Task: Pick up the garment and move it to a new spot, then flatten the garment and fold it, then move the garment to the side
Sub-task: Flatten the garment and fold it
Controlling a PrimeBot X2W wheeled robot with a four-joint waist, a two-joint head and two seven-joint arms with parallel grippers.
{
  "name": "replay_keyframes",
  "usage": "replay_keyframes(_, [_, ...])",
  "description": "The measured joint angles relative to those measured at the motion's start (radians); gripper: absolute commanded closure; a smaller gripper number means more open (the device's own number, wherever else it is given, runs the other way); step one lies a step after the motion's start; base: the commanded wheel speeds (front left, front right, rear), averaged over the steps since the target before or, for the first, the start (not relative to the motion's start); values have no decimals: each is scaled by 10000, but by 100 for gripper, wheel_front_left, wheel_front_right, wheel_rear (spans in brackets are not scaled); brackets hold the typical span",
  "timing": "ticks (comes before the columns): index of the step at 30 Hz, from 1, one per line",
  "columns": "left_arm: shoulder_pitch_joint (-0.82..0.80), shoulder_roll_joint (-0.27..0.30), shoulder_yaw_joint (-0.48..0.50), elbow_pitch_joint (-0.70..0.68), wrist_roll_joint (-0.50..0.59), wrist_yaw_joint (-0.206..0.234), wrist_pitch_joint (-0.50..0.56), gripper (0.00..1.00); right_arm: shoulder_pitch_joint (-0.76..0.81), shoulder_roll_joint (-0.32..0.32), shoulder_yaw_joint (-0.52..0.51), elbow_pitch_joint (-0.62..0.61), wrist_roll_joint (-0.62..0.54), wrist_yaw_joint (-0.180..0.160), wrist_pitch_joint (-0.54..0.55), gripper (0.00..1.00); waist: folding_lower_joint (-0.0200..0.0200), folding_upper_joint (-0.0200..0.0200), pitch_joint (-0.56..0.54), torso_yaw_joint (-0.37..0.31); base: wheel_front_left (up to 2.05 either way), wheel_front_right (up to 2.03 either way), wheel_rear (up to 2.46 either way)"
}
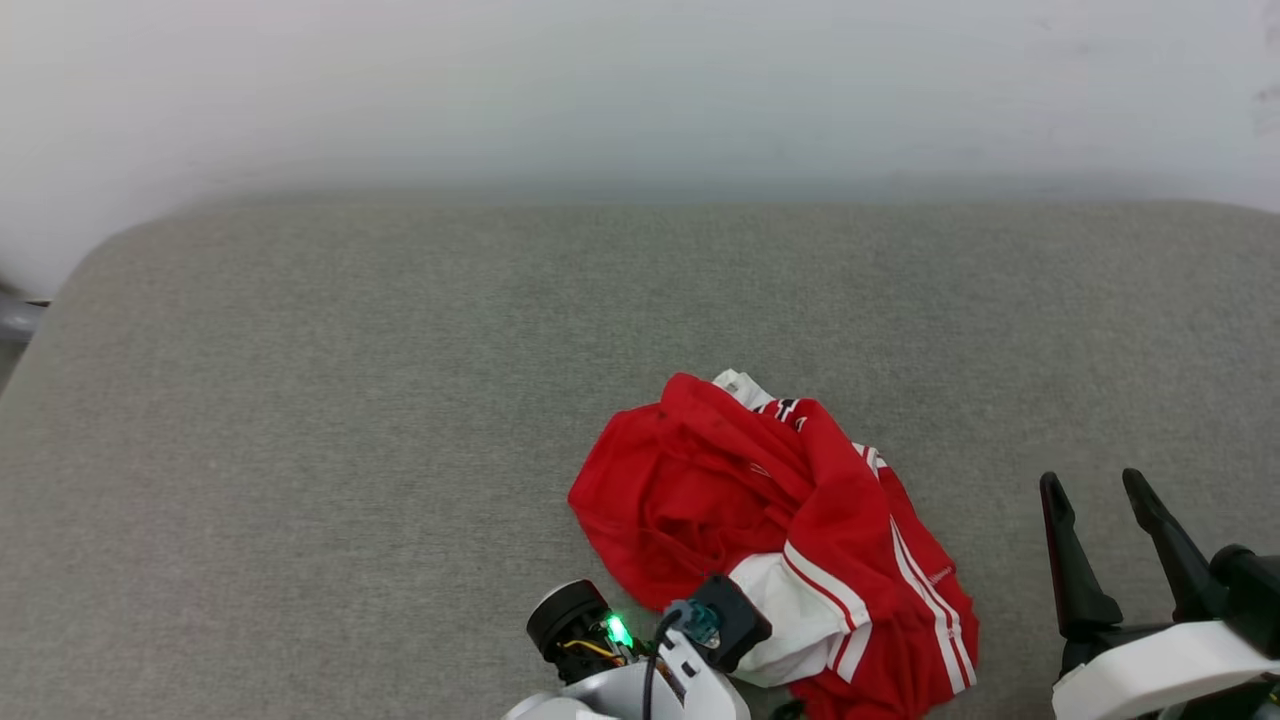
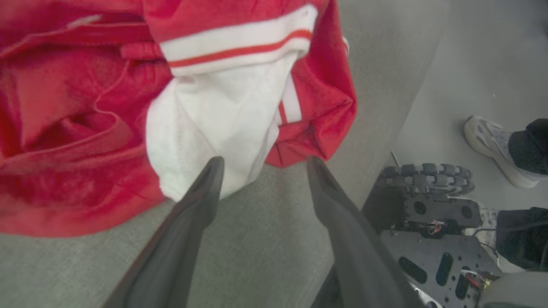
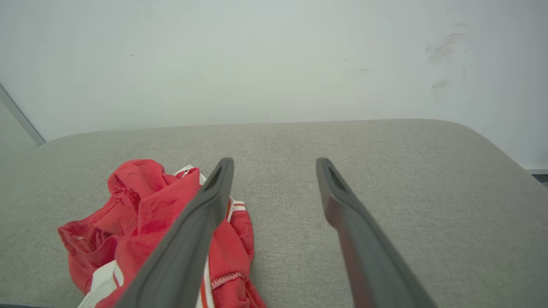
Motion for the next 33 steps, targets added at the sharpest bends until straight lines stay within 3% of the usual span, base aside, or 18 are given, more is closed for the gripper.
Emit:
replay_keyframes(4, [-522, -63, -456, 869, 134, -151, 479, 0, -166, 2, 92, 46, -61, 0, -79, 0, 0, 0, 274, -221, 0, 0, 0])
replay_keyframes(9, [-1104, -282, -667, 1638, 255, -209, 355, 0, -354, 0, 100, 148, -23, 0, -207, 0, 0, 0, 557, -510, 0, 0, 0])
replay_keyframes(10, [-1167, -328, -688, 1778, 213, -213, 353, 5, -355, 0, 100, 186, 6, 0, -230, 0, 0, 0, 602, -556, 0, 0, 0])
replay_keyframes(11, [-1214, -351, -742, 1889, 173, -236, 316, 62, -355, 0, 90, 224, 31, 0, -259, 0, 0, 0, 645, -593, 0, 0, 0])
replay_keyframes(12, [-1254, -372, -786, 1971, 161, -238, 270, 100, -357, 0, 81, 265, 42, 0, -305, 0, 1, 0, 683, -622, 0, 0, 0])
replay_keyframes(16, [-1484, -410, -890, 2094, 94, -267, 38, 100, -369, 0, 44, 418, 111, 0, -431, 0, 0, 0, 742, -634, 0, 0, 0])
replay_keyframes(21, [-1635, 35, -619, 1661, 274, -2, -309, 100, -403, 2, -196, 573, 173, 0, -545, 0, 1, 0, 619, -442, 0, 0, 0])
replay_keyframes(26, [-1725, 1014, 17, 579, 625, 840, -602, 100, -403, 2, -295, 662, 217, 0, -604, 0, 0, 0, 426, -147, 0, 0, 0])
replay_keyframes(33, [-1540, 2899, 1164, -993, 911, 2207, -594, 100, -397, 2, -466, 715, 270, 0, -644, 0, 0, 0, 200, 283, 0, 0, 0])
